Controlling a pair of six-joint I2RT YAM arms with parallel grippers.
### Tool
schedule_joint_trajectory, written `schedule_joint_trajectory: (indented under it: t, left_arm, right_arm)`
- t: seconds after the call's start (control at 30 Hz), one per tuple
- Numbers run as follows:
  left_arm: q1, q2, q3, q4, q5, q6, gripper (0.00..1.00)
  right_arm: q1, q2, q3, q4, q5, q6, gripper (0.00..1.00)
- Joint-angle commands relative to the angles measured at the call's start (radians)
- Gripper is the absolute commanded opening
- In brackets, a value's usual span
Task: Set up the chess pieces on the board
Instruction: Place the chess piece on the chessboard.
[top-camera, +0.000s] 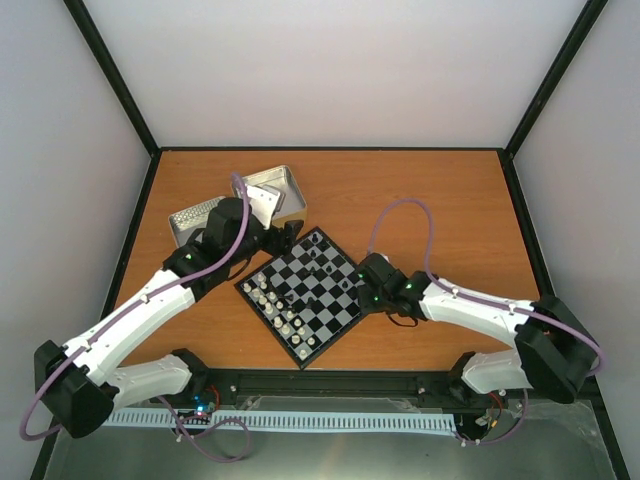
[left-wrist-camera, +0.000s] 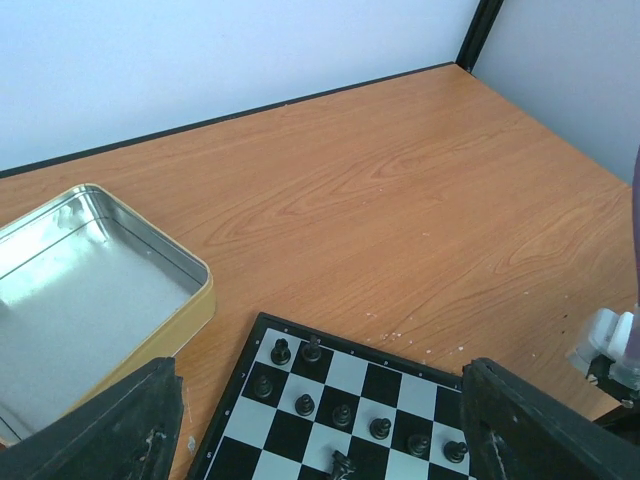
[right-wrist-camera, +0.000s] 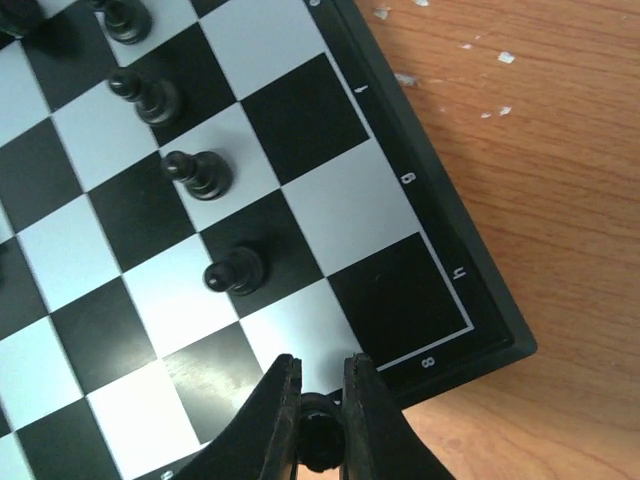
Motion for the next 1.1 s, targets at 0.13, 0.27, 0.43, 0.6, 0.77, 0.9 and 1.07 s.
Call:
schedule_joint_trajectory:
  t: [0.13,0.27,0.43,0.6,0.77,0.9,1.07]
  left_arm:
    - [0.002,0.010,-0.003,0.032,-0.010,-0.008,0.77]
    - [0.002,0.017,-0.003,0.039,-0.001,-0.006,0.77]
    - [0.002,0.027,-0.004,0.040,-0.001,-0.006,0.77]
    - [0.002,0.031,-0.004,0.035,0.001,-0.006,0.77]
    - [0.002,0.030,-0.006,0.037,-0.002,-0.005,0.77]
    - [0.002,0.032,-0.009,0.037,-0.002,-0.006,0.77]
    - [0.002,0.035,-0.007,0.037,0.001,-0.007,0.77]
  right_arm:
    - [0.004,0.063,0.053,-0.002,0.191,0.035,0.03]
    - [-0.001,0.093,0.057,0.015,0.208,0.036,0.03]
    - [-0.004,0.140,0.064,0.035,0.200,0.036,0.04]
    - [-0.006,0.166,0.071,0.051,0.207,0.037,0.07]
    - [-0.006,0.170,0.072,0.044,0.223,0.040,0.09]
    - [-0.006,0.159,0.069,0.030,0.226,0.040,0.15]
    - [-0.006,0.134,0.078,0.020,0.193,0.035,0.24]
